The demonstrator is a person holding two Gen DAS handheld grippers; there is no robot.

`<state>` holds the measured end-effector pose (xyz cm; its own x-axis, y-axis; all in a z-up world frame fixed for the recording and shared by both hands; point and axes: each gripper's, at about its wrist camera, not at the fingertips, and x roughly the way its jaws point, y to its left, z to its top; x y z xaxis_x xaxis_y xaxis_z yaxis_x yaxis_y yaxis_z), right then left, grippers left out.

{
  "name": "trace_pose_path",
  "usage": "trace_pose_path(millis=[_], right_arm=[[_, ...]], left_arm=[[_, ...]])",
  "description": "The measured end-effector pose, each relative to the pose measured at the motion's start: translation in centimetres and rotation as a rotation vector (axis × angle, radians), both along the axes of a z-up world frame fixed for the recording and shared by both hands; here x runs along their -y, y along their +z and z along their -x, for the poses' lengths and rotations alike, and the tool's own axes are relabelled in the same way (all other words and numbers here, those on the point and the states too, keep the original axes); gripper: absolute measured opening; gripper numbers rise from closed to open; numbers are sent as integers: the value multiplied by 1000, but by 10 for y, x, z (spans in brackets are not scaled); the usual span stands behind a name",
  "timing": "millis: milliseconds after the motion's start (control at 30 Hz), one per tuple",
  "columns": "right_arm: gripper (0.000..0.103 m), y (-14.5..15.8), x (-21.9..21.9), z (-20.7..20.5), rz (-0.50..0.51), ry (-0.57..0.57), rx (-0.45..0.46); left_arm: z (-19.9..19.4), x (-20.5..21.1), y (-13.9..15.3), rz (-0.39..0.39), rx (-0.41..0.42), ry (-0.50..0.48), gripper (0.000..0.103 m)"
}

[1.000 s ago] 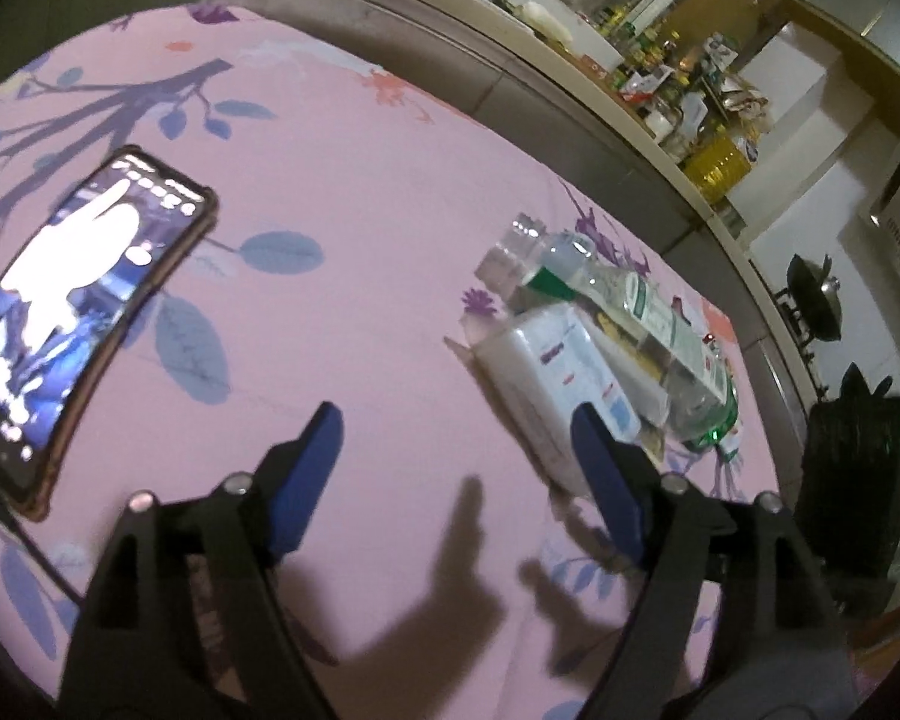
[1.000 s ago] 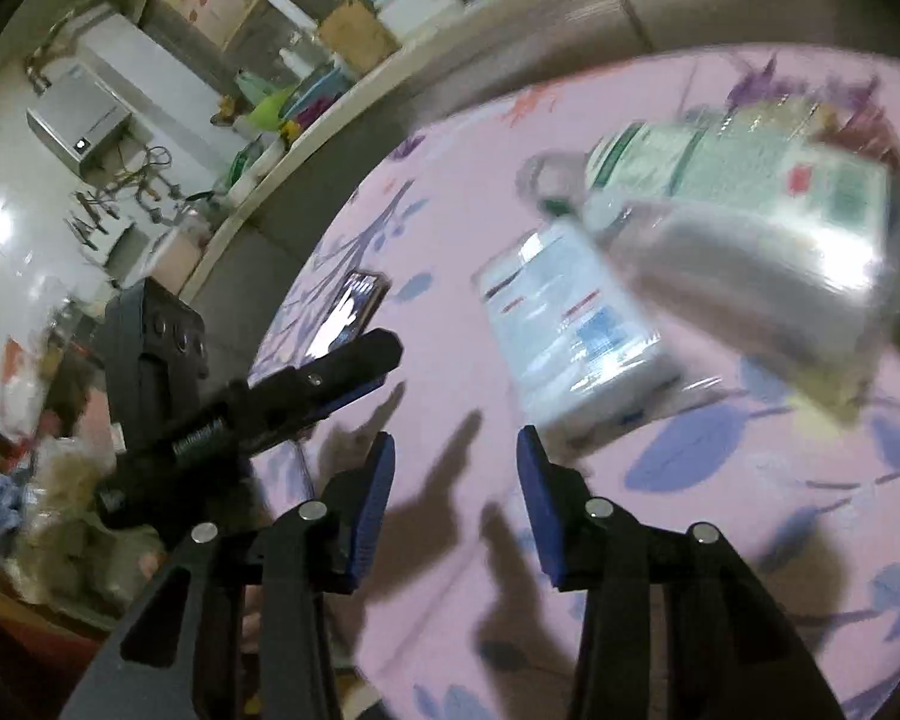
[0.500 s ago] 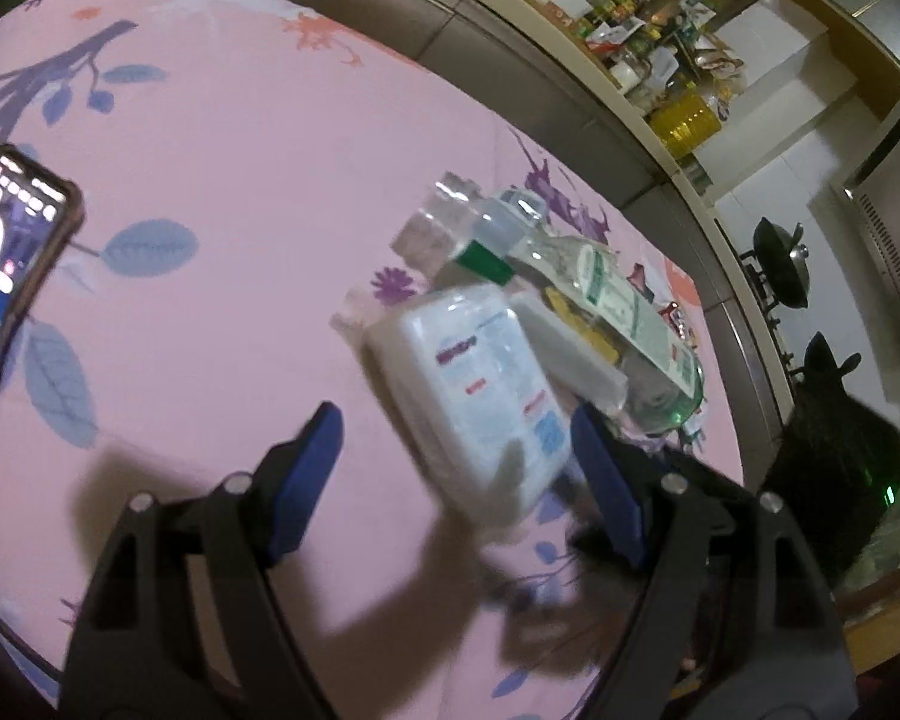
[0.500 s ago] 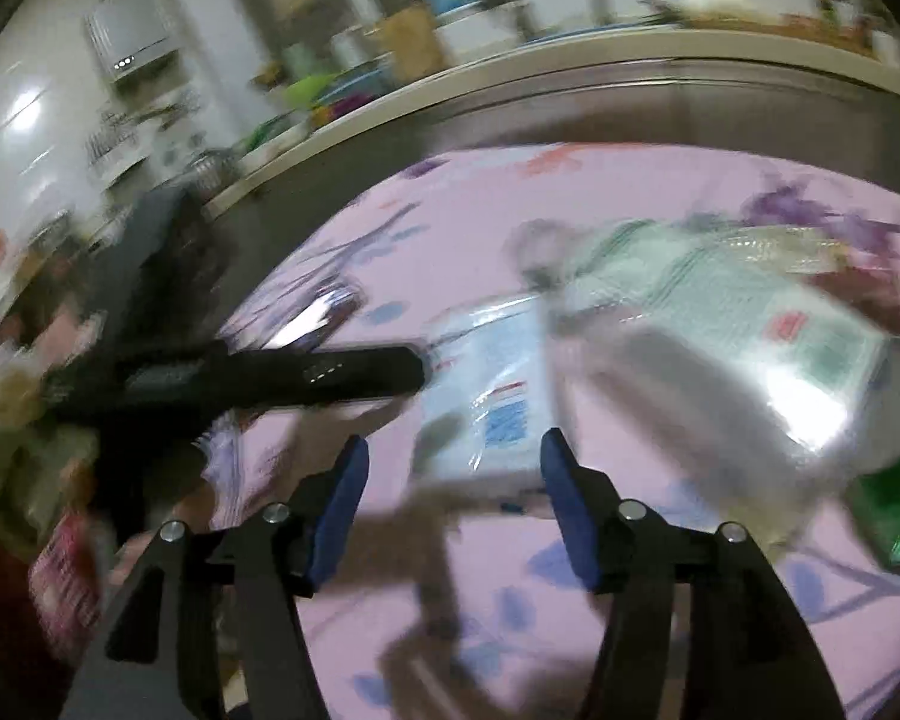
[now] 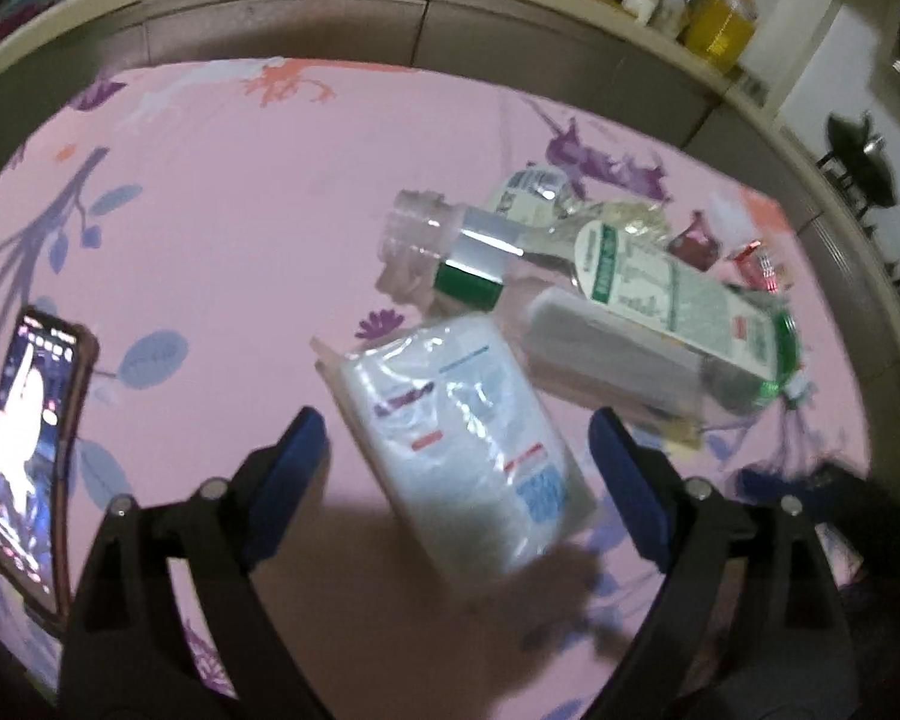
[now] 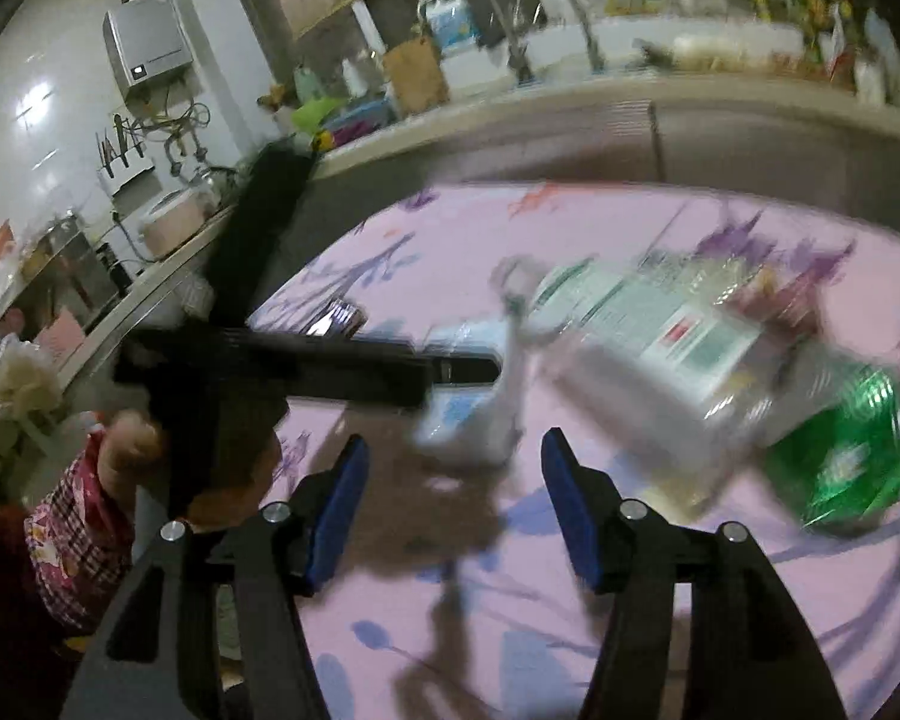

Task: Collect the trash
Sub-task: 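Grasp the white wet-wipe pack with the left tool while the right tool grasps the clear plastic bottle, then carry the wipe pack and bottle over the white bin and open both tools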

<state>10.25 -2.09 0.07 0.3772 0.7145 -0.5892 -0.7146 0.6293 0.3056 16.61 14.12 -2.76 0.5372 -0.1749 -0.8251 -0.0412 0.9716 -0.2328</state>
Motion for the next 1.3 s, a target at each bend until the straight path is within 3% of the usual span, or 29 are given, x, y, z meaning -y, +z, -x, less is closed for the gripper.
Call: trace_pose_path(millis=[133,200,267,367,433,567,733,800,900,967,1100,1300], right_arm=[[58,38,17,-29,37,-83,83],[58,54,12,-51,67,-105,93],[58,65,-4,-77,138,-77,67],[58,69,-54,-101,274,25,29],[58,60,-95,-110,372,115,17],[57,25,-163,-128,554,184,-41],[57,-24,-205,-141,769,186,-48],[47,-35,-206,-142,811,195,-60],[41,-30,-192,-135,775,202,-37],[40,-8,-173,-129,694,173,-3],[40,51,-105,-99,441,85,77],[38,99,26,-49,115,-153,170]], left_arm=[[-8,10,-11,-61,-36,30,86],[-4,8,-19,-58,-41,49,79],[5,2,-19,-26,-11,62,67],[25,-10,-16,38,16,86,63],[33,-15,-18,58,17,86,62],[48,-21,-18,80,18,86,62],[55,-24,-20,115,20,85,62],[58,-21,-19,119,19,74,62],[62,-15,-19,117,23,53,62],[64,-10,-17,116,29,39,61],[70,7,-1,130,69,-5,61],[73,50,21,138,100,-101,61]])
